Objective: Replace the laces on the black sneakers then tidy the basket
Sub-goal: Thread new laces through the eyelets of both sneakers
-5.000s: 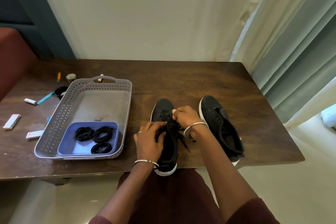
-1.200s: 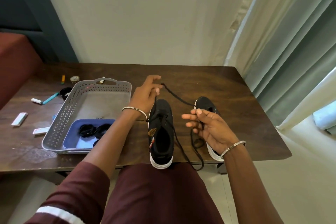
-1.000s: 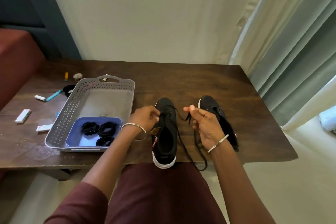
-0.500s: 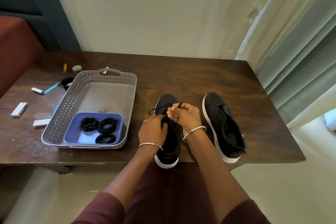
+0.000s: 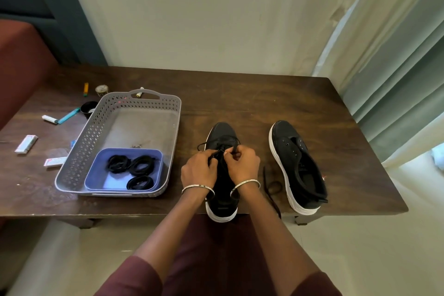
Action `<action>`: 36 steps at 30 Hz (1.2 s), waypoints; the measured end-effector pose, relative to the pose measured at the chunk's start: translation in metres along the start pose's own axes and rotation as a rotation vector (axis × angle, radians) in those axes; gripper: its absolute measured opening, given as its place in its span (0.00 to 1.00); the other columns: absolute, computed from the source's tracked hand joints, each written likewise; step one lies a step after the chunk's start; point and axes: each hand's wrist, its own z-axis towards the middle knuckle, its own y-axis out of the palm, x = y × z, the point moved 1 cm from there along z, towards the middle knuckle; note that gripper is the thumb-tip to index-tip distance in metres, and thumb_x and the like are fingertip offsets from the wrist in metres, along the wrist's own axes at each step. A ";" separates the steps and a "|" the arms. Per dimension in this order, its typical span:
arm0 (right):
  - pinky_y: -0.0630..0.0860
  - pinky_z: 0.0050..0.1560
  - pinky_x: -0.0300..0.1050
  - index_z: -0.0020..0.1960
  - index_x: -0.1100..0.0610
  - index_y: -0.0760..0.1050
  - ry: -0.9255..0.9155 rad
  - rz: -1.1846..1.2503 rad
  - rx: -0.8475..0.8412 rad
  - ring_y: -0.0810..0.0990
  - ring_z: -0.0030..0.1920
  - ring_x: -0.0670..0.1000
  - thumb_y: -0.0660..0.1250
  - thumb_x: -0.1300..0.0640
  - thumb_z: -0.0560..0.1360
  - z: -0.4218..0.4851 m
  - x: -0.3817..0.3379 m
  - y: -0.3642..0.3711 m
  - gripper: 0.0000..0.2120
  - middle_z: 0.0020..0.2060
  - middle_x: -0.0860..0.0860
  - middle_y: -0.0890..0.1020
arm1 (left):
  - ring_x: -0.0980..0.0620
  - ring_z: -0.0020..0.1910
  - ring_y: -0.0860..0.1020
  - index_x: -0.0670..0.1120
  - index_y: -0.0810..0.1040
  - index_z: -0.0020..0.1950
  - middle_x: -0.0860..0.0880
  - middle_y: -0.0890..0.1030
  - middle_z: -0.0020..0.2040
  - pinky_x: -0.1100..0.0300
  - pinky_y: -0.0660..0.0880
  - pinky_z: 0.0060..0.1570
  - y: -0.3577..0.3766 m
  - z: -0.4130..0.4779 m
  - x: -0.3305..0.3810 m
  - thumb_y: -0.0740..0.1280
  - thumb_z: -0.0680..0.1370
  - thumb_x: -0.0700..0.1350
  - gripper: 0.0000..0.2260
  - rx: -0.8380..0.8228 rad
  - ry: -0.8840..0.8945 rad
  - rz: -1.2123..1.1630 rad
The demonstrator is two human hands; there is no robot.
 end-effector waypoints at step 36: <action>0.75 0.42 0.41 0.41 0.53 0.84 0.033 0.005 -0.046 0.81 0.37 0.46 0.77 0.57 0.70 0.005 0.012 0.002 0.03 0.35 0.48 0.84 | 0.56 0.36 0.81 0.56 0.85 0.41 0.57 0.82 0.33 0.51 0.81 0.47 -0.009 0.056 -0.013 0.75 0.74 0.47 0.04 -0.242 0.090 -0.135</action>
